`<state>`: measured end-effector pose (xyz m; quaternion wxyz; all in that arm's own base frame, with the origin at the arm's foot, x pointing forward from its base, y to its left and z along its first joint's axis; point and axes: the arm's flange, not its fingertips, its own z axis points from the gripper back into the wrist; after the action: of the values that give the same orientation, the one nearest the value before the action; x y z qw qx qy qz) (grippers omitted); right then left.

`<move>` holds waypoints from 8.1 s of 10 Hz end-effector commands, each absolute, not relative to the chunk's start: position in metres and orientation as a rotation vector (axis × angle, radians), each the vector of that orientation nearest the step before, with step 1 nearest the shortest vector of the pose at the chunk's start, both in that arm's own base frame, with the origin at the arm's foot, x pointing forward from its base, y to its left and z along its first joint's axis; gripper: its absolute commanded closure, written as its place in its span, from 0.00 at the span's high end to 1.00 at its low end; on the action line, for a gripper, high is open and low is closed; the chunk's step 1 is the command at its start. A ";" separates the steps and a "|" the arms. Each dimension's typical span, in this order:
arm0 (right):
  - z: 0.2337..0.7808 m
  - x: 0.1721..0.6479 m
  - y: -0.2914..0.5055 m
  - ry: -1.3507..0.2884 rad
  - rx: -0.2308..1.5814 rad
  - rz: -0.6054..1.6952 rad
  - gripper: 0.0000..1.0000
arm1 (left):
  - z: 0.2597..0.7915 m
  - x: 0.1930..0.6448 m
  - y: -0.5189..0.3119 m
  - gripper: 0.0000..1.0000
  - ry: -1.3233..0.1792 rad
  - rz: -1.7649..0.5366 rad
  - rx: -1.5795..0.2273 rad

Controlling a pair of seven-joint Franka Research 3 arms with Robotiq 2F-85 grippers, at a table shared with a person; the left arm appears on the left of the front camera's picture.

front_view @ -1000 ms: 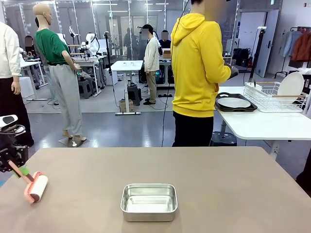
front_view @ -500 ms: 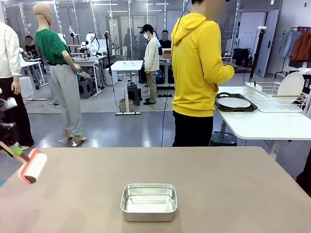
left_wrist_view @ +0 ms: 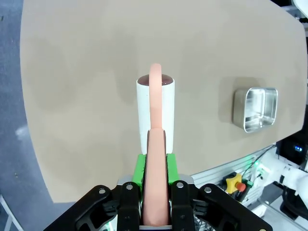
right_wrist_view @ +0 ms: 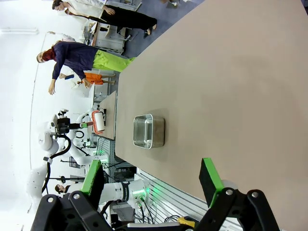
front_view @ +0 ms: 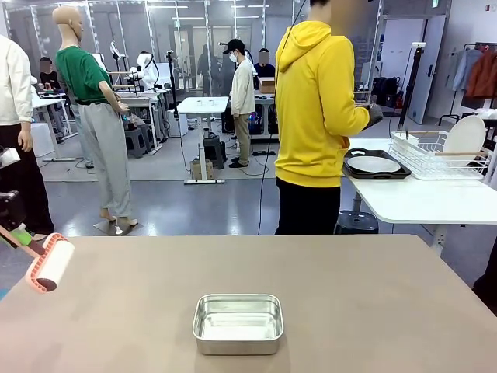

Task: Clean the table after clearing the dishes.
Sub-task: When the right (or left) Handle tray is removed, use the right hand (or left hand) to clean the right (or left) side of the table with the Lint Roller, then place the Lint Roller back on top of the Airtight Container.

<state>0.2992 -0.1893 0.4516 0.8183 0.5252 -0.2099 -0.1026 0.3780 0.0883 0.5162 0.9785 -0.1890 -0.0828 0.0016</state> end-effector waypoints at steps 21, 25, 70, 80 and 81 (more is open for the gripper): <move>0.455 0.299 -0.188 -0.452 1.123 -0.217 1.00 | 0.536 0.437 -0.393 0.21 0.187 -1.342 -0.009; 0.455 0.299 -0.188 -0.452 1.123 -0.217 1.00 | 0.495 0.439 -0.419 0.21 0.209 -1.351 -0.062; 0.455 0.299 -0.188 -0.452 1.123 -0.217 1.00 | 0.490 0.282 0.108 1.00 -0.549 0.057 -1.143; 0.455 0.299 -0.188 -0.452 1.123 -0.217 1.00 | 0.486 0.250 0.197 1.00 -0.658 0.286 -1.136; 0.455 0.299 -0.188 -0.452 1.123 -0.217 1.00 | 0.486 0.250 0.197 1.00 -0.658 0.286 -1.136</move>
<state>0.2992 -0.1889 0.4525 0.8182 0.5253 -0.2107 -0.1013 0.2496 0.1975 0.4840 0.7854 -0.5232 -0.3002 0.1392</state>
